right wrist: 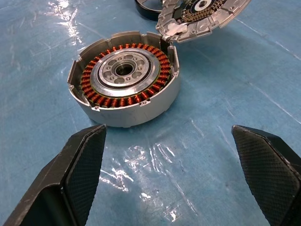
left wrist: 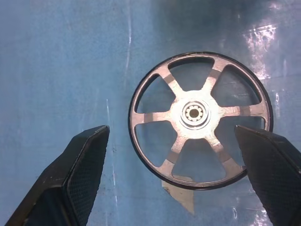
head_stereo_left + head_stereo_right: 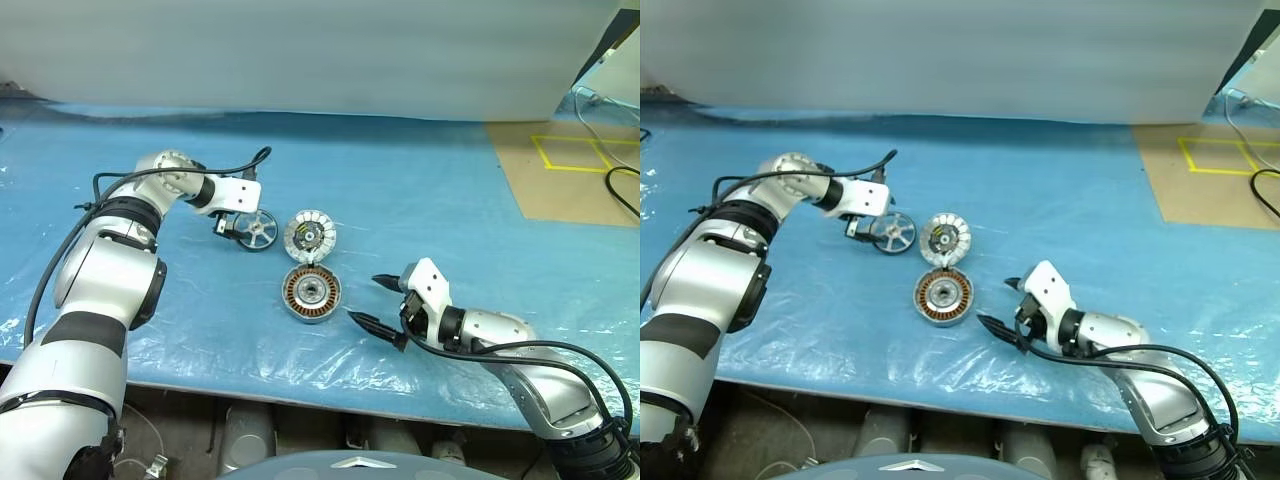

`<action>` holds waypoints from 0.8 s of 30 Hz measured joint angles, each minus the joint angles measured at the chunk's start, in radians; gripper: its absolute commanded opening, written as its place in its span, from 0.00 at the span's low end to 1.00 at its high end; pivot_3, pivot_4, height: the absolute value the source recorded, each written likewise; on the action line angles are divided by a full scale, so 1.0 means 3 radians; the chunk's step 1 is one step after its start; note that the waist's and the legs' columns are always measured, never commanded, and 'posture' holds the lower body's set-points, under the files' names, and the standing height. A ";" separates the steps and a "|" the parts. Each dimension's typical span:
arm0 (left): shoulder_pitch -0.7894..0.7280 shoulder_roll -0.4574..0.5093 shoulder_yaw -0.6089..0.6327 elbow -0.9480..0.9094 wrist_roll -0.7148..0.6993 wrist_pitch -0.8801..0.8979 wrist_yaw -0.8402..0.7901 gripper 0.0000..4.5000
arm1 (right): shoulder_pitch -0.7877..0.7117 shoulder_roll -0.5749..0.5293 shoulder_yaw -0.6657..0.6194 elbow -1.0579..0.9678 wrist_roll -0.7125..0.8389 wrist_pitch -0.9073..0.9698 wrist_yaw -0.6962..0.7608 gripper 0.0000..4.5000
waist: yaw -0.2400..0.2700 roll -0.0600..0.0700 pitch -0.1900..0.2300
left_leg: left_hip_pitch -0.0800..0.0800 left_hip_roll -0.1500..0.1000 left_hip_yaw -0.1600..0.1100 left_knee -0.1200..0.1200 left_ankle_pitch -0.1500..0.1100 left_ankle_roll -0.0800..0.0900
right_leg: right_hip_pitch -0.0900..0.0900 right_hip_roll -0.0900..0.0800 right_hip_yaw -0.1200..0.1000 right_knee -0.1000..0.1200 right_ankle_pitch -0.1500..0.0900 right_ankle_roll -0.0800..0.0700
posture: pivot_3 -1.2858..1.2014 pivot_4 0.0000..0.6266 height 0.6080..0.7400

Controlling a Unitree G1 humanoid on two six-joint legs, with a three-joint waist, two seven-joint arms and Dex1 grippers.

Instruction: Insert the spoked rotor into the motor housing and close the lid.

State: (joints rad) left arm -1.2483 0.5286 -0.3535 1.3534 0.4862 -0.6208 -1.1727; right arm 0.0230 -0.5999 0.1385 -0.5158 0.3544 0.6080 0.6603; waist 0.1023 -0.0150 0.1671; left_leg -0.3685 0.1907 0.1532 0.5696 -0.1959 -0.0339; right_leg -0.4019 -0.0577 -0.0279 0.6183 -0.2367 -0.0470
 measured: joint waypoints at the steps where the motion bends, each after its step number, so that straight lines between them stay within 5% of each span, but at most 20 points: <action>1: 0.0006 0.0000 -0.0004 0.0002 0.0000 -0.0007 -0.0021 1.00 | 0.0004 0.0000 0.0000 0.0000 0.0000 0.0000 -0.0001 0.99 | 0.0000 0.0000 0.0000 | 0.0000 0.0000 0.0000 0.0000 0.0000 0.0000 | 0.0000 0.0000 0.0000 0.0000 0.0000 0.0000 | 0.52 0.24 1.00; 24: 0.0023 0.0029 0.0137 0.0002 -0.0194 0.0109 -0.0328 1.00 | -0.0026 -0.0018 -0.0027 0.0239 -0.0071 -0.0218 0.0148 0.99 | 0.0000 -0.0001 0.0001 | 0.0000 0.0000 0.0000 0.0000 0.0000 0.0000 | 0.0001 -0.0001 0.0000 0.0000 0.0000 0.0000 | 0.52 0.24 1.00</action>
State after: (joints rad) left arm -1.2415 0.5374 -0.3125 1.3540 0.4281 -0.5880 -1.2711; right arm 0.0152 -0.6054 0.1303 -0.4442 0.3332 0.5425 0.7046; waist 0.1024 -0.0153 0.1673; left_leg -0.3685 0.1907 0.1532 0.5696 -0.1959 -0.0338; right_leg -0.4016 -0.0579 -0.0279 0.6182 -0.2367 -0.0471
